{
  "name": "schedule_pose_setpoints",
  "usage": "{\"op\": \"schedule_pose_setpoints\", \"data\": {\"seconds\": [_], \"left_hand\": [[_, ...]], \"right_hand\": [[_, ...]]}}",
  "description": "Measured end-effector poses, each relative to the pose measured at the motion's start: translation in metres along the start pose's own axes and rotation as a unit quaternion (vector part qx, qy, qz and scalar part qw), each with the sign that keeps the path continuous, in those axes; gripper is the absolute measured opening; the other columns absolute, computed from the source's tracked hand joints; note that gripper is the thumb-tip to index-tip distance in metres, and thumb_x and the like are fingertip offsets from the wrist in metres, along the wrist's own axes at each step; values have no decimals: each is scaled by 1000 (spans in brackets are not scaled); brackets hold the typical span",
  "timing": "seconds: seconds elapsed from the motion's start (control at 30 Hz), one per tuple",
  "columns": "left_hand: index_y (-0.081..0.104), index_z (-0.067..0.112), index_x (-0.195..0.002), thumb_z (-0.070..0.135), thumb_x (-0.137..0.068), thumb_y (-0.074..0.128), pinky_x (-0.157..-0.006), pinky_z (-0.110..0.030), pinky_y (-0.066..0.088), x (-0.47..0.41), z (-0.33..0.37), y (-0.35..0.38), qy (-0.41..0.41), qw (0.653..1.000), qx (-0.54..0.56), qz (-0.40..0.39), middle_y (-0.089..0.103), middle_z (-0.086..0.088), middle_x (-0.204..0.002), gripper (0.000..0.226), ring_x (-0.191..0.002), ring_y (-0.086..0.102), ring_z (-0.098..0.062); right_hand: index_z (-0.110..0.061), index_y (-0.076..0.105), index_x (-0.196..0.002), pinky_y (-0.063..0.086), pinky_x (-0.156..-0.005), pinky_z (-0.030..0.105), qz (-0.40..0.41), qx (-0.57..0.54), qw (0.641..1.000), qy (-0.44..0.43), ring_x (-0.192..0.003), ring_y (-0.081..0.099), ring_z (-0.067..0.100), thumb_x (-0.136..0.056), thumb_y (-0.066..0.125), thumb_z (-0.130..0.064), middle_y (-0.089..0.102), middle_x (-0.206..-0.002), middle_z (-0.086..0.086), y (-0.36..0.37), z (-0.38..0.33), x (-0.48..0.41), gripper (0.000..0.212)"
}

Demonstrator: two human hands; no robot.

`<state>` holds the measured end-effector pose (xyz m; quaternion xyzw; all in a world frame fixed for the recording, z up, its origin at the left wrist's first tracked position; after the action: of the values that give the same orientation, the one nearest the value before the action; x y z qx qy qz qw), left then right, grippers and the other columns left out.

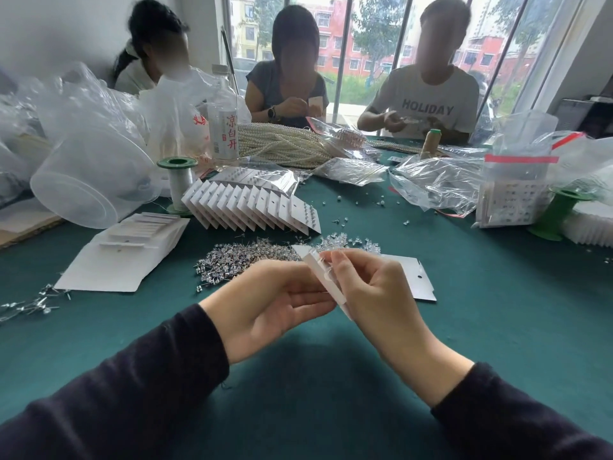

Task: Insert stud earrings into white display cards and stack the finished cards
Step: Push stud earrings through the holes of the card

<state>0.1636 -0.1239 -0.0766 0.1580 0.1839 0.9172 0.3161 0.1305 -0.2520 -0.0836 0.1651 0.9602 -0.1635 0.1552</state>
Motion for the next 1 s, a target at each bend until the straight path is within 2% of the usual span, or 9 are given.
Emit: {"op": "schedule_pose_setpoints", "data": {"seconds": [0.07,0.2,0.3,0.37,0.5,0.63,0.73,0.9,1.0], "left_hand": [[70,-2,-90,1,-62,61,-81,-36,56,1,1,-2,-27,996,79,-37,65,-22,-99,30,-88,65,-29],[64,-2,-94,3,-64,63,-87,-46,52,4,3,-3,-25,989,125,-75,60,-22,-97,30,-91,61,-31],[69,-2,-87,-4,-71,56,-72,-39,58,3,0,1,4,998,60,-20,63,-21,-90,21,-76,64,-26],[66,-2,-89,-9,-77,45,-64,-36,58,0,-2,2,17,998,41,45,61,-20,-87,25,-68,64,-24],[63,-2,-90,-9,-81,46,-54,-28,55,0,-1,0,33,994,30,96,66,-15,-80,20,-60,65,-19],[63,-4,-92,-10,-81,48,-51,-26,54,0,-2,0,34,993,12,112,68,-14,-76,19,-57,66,-18],[62,-9,-93,-10,-80,52,-51,-26,54,-1,-4,-1,40,992,-3,120,67,-20,-82,17,-60,66,-21],[62,-11,-99,-8,-78,58,-61,-32,58,-2,-7,-1,52,991,-23,121,67,-24,-92,22,-70,66,-25],[61,-12,-98,-7,-77,60,-56,-31,58,-2,-7,1,55,989,-5,136,68,-23,-85,22,-64,68,-23]], "right_hand": [[-19,70,-80,46,-73,15,15,37,998,-44,-77,60,-2,-90,54,-16,66,-79,-14,0,-1,-1,20],[-15,72,-87,45,-80,14,29,91,990,-101,-88,57,-5,-89,55,-16,61,-89,-20,-1,0,-2,16],[-13,72,-89,45,-81,17,21,79,990,-114,-91,56,-4,-90,53,-16,60,-93,-20,-2,-2,0,19],[-11,71,-93,46,-83,18,9,59,993,-106,-94,55,-4,-89,53,-12,59,-96,-19,-1,-3,0,19],[-11,70,-96,50,-86,22,-11,55,993,-105,-97,59,0,-83,60,-4,63,-99,-13,-2,-3,-1,18],[-14,71,-85,52,-78,17,-10,92,989,-115,-87,62,-1,-79,65,-5,66,-94,-11,-2,-2,-1,13],[-15,70,-77,49,-70,12,1,111,985,-131,-81,61,-1,-77,66,-4,65,-88,-12,-1,-1,-2,11],[-12,66,-72,42,-67,9,28,134,980,-143,-82,57,4,-76,66,-4,63,-85,-6,0,0,-1,9],[-11,68,-73,38,-67,6,25,120,983,-139,-83,55,2,-77,66,-4,61,-86,-6,2,-1,0,8]]}}
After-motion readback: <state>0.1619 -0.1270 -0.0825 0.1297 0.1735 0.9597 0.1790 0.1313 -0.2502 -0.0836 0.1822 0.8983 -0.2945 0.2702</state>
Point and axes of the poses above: each hand's wrist, its own x-axis away from the middle knuckle, its own y-axis out of the palm, z = x × y, the point moved 1 cm from there along -x, towards the middle knuckle
